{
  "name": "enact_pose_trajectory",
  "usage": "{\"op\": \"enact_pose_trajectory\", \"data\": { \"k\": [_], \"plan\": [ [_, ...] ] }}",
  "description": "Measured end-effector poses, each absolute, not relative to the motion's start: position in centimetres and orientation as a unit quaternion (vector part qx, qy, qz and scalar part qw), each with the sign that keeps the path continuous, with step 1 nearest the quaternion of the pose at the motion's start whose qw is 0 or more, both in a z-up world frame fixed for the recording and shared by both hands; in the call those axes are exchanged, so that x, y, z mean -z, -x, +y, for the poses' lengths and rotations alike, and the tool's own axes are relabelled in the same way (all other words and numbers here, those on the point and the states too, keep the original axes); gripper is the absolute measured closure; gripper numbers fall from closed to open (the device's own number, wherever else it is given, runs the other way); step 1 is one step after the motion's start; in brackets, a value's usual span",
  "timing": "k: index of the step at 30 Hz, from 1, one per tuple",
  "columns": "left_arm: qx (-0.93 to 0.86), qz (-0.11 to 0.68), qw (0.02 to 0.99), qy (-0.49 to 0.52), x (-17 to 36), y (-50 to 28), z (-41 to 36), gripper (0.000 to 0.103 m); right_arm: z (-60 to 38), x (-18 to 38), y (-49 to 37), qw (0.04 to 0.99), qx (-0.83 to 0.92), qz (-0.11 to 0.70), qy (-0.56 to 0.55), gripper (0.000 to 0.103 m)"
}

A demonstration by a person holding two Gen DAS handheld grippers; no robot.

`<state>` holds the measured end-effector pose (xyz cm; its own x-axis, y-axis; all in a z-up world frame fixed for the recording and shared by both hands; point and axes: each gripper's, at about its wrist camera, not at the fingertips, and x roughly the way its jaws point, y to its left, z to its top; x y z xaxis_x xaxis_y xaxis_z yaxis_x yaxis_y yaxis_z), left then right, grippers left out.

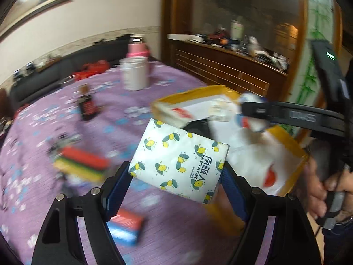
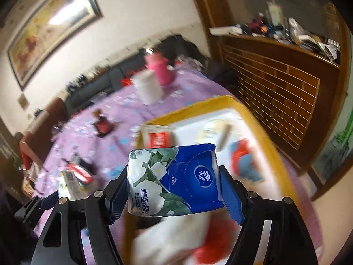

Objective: Organize soft objects
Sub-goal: 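Lower lemon-print pack and blue Vinda pack into the tray, opening both grippers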

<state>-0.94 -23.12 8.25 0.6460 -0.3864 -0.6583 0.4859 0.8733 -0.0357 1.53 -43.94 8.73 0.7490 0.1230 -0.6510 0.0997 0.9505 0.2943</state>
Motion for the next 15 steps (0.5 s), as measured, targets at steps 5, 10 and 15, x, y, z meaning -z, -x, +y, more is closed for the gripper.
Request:
{"op": "enact_pose_trajectory", "data": {
  "k": [5,10,15],
  "plan": [
    [0.262,0.379,0.883,-0.085,-6.7,-1.6,-29.6,0.024,-46.7,-7.1,-5.8,0.902,0.01,0.4,-0.162,0.024],
    [0.251,0.399,0.877,-0.096,-4.9,-3.3,-32.4,0.024,-47.6,-5.4,-8.7,0.891,0.02,0.43,-0.145,0.024],
    [0.256,0.386,0.881,-0.096,-5.0,-3.1,-32.4,0.024,-47.3,-5.2,-9.1,0.893,0.021,0.431,-0.131,0.022]
  ]
}}
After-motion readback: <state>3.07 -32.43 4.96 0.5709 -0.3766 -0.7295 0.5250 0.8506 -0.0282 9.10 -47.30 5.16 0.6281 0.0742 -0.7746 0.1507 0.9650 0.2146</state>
